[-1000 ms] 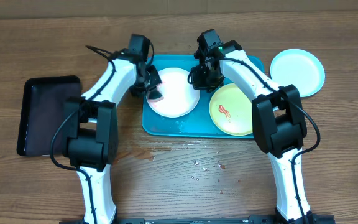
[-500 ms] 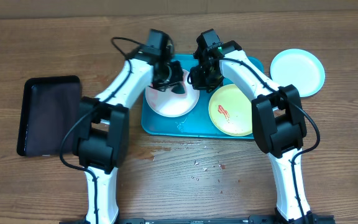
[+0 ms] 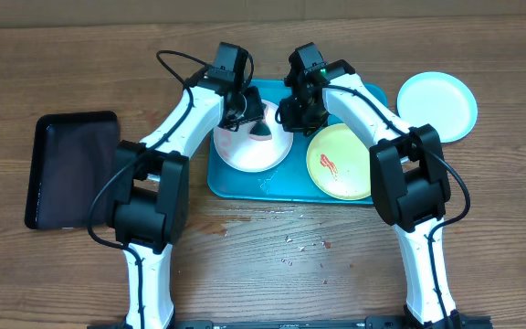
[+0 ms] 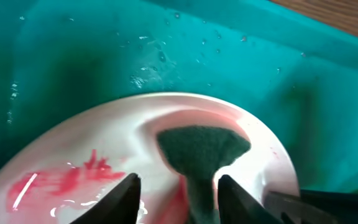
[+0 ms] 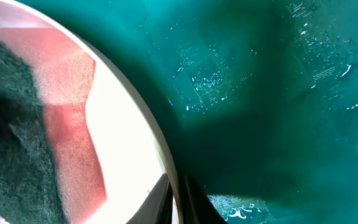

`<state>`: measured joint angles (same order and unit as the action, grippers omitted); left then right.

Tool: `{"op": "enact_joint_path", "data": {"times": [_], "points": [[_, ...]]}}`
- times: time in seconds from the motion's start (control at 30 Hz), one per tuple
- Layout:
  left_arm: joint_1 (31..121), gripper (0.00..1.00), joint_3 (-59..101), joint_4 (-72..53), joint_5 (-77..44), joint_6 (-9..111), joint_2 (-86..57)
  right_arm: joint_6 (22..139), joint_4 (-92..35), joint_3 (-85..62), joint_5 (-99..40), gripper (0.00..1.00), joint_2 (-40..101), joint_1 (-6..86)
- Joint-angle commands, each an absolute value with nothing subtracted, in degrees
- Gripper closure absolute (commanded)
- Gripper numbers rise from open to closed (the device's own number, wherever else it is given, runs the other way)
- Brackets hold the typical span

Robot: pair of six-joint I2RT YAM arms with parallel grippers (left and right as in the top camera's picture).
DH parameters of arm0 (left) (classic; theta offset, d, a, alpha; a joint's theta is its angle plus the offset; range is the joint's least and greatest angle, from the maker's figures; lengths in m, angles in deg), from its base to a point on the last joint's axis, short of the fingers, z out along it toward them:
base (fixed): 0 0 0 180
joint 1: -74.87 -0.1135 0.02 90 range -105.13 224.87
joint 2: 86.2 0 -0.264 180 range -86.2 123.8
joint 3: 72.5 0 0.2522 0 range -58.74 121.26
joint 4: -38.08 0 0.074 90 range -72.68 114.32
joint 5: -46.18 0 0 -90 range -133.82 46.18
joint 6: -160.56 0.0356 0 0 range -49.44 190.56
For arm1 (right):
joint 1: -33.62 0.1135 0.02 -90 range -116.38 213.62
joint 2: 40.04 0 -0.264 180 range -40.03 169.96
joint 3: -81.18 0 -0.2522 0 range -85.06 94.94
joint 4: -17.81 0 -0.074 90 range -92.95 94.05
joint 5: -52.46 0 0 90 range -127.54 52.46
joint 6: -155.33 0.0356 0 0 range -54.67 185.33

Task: Clean dirty plates on tray and stack at the side
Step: 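Scrub the white plate with the sponge while the right gripper holds it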

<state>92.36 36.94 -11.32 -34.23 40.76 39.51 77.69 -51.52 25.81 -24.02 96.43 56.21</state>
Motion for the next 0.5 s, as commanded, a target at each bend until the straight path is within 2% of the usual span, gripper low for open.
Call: {"op": "enact_joint_path", "data": {"times": [0.0, 0.2, 0.47], "points": [[92.5, 0.59, 37.7, -11.4, -35.3, 41.0, 40.1, 77.5, -51.7, 24.4, -25.5, 0.92, 97.4, 56.1], [92.5, 0.59, 37.7, -11.4, -31.9, 40.7, 40.1, 77.5, -51.7, 24.4, -25.5, 0.92, 97.4, 56.1], [93.6, 0.66, 36.9, -11.0, -30.3, 40.5, 40.1, 77.5, -51.7, 24.4, -25.5, 0.92, 97.4, 56.1]]}}
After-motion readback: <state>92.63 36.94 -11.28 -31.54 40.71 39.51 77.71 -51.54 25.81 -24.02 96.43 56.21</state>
